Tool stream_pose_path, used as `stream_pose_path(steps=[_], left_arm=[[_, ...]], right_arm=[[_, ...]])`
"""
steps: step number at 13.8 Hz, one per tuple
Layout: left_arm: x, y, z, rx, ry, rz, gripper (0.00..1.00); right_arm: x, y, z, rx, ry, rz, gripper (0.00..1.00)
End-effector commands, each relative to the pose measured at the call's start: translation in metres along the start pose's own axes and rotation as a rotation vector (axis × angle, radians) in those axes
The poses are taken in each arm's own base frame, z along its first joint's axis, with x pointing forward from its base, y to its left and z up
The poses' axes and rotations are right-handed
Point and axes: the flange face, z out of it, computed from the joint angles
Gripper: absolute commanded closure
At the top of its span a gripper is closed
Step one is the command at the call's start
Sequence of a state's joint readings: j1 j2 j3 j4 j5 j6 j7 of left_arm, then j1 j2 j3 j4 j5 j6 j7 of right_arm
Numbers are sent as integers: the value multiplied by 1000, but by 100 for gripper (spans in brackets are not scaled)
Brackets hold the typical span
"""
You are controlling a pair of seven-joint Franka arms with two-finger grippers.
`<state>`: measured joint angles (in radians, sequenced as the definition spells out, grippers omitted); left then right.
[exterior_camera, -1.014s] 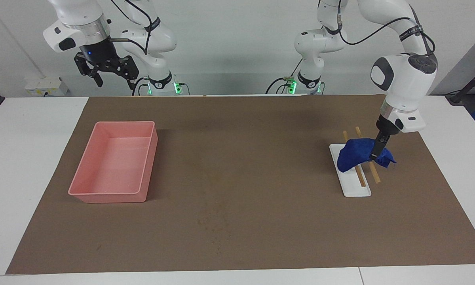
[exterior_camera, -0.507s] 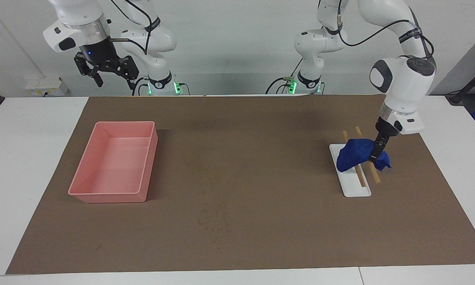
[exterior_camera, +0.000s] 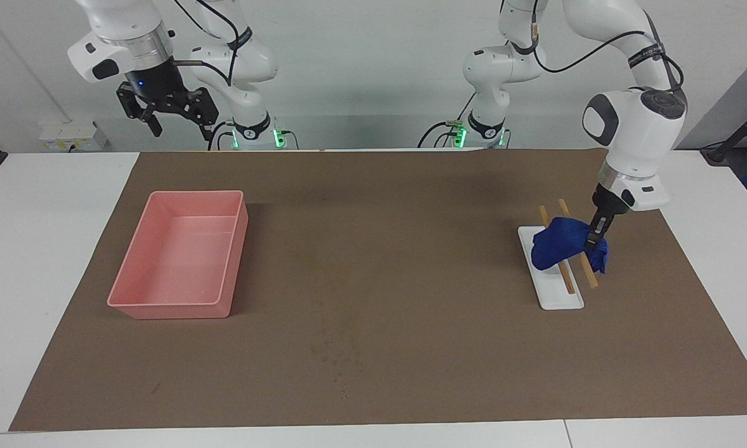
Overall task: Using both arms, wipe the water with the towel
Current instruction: 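Move the left gripper onto the blue towel and grasp it, then lift the blue towel off the tray with the left gripper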
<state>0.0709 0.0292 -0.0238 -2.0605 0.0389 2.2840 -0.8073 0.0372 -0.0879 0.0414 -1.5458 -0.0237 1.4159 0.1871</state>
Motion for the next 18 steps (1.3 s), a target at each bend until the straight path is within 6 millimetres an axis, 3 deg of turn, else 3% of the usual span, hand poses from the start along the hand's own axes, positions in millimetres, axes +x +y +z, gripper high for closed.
stream_pose_path(steps=[1,5,9,12,18], left_arm=[[14,18,-25,47,-25,25,100],[17,60,-73,88,-91,96,100],[9,90,-86,-31,-170,208,100],[2,91,-110,-189,-407,83,100],[-54,95,-142,-181,-667,70,100]], right_arm=[[-3,4,1,-5,0,-26,0],[-3,4,1,-5,0,-26,0],[-3,4,1,-5,0,-26,0],[-3,4,1,-5,0,-26,0],[-9,-2,-3,33,-3,-2,2]])
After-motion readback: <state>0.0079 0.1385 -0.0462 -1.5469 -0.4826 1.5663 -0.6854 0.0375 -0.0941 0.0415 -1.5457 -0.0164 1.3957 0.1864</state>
